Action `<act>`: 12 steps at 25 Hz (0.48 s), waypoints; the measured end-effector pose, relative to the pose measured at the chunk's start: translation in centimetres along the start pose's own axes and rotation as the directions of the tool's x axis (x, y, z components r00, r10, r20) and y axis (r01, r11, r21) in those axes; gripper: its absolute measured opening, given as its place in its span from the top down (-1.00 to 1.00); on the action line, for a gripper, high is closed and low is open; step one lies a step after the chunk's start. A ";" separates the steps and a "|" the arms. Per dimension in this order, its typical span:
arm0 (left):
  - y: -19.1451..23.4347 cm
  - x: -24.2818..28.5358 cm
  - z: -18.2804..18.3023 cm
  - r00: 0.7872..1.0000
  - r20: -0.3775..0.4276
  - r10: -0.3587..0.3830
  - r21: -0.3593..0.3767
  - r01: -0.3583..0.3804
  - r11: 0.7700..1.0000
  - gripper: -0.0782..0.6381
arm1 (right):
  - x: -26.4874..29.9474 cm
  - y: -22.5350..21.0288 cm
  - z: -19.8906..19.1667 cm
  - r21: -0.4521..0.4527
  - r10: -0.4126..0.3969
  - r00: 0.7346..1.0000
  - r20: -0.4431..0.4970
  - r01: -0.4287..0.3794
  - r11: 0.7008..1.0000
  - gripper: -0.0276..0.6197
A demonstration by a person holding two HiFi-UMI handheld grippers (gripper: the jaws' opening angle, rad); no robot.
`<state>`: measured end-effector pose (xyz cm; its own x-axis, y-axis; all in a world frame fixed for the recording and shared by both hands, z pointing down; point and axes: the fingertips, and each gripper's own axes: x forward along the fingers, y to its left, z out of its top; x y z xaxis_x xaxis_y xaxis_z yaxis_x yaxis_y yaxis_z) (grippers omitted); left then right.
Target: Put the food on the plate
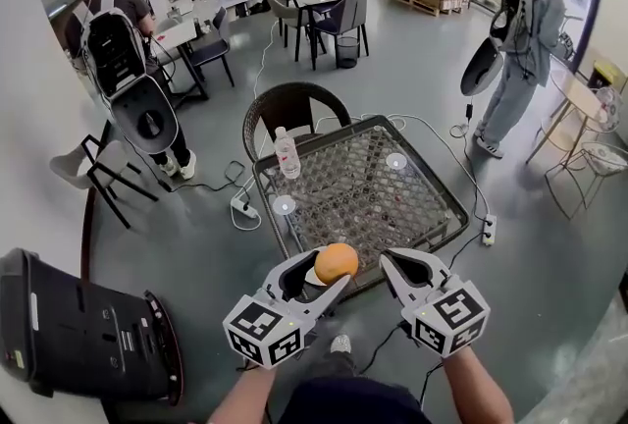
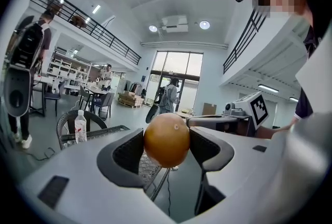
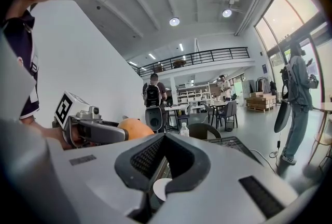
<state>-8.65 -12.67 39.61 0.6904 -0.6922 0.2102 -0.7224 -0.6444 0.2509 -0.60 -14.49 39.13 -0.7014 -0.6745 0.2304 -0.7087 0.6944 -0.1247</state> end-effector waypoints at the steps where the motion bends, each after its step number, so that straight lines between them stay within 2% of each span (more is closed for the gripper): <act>1: 0.8 0.1 0.0 1.000 -0.002 -0.004 -0.004 0.004 1.000 0.03 | 0.8 -0.1 0.1 0.001 -0.004 1.000 -0.002 0.004 1.000 0.90; 8: 4.8 0.7 0.3 0.999 -0.009 -0.031 -0.033 0.031 0.999 0.03 | 4.6 -0.5 0.5 0.000 -0.031 0.999 -0.023 0.031 1.000 0.90; 12: 6.2 1.0 -0.1 0.999 -0.014 -0.041 -0.050 0.040 0.998 0.03 | 5.6 -0.9 0.9 -0.009 -0.056 0.998 0.000 0.056 0.998 0.90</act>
<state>-12.39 -17.33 41.50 0.7200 -0.6604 0.2132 -0.6912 -0.6548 0.3058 -3.99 -19.11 39.66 -0.6606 -0.7123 0.2373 -0.7461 0.6578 -0.1026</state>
